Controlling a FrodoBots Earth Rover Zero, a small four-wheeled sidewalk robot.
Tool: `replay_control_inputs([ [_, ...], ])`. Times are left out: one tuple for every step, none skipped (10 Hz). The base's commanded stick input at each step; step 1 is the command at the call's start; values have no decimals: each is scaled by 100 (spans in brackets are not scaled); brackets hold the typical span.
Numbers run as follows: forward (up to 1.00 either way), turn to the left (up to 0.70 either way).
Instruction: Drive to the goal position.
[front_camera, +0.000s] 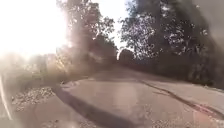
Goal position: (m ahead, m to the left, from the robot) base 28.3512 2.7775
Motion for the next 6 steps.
replay_control_inputs([
  [70, 2],
  [70, 2],
  [70, 2],
  [70, 2],
  [70, 2],
  [70, 2],
])
